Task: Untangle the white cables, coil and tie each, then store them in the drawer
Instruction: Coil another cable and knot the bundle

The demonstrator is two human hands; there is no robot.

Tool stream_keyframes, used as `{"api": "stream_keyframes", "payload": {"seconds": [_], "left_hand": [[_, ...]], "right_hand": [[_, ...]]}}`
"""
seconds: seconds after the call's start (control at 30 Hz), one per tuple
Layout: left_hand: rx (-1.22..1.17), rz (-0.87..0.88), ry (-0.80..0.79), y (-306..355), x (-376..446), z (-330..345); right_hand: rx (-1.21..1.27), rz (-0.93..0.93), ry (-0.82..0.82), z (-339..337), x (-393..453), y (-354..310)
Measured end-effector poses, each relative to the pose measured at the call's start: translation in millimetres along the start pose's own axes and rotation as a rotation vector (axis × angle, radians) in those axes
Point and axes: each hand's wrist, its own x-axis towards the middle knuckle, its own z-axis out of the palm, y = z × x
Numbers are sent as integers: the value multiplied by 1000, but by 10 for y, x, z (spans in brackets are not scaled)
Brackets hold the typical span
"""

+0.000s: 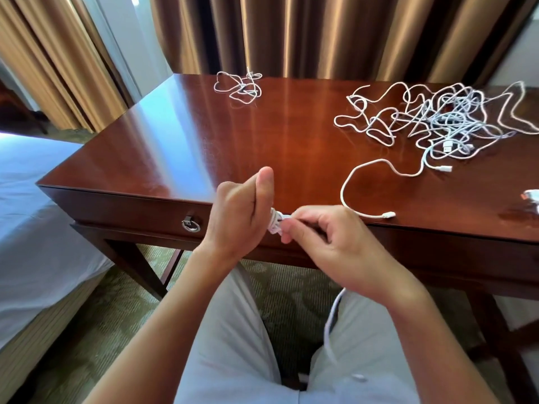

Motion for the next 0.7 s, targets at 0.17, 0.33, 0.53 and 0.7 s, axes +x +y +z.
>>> {"api": "stream_keyframes", "payload": {"seconds": [0.17,0.33,0.53,0.7], "left_hand": [[-447,-285,-175,72,-3,38],[-621,-443,-100,167,22,76],[-522,-540,287,200,29,184],[-292,-371,424,105,19,225]], "right_hand": [[368,7,85,-39,145,214],[606,33,109,200,170,304],[327,-28,220,528,108,302],[21,3,48,640,-19,232]]}}
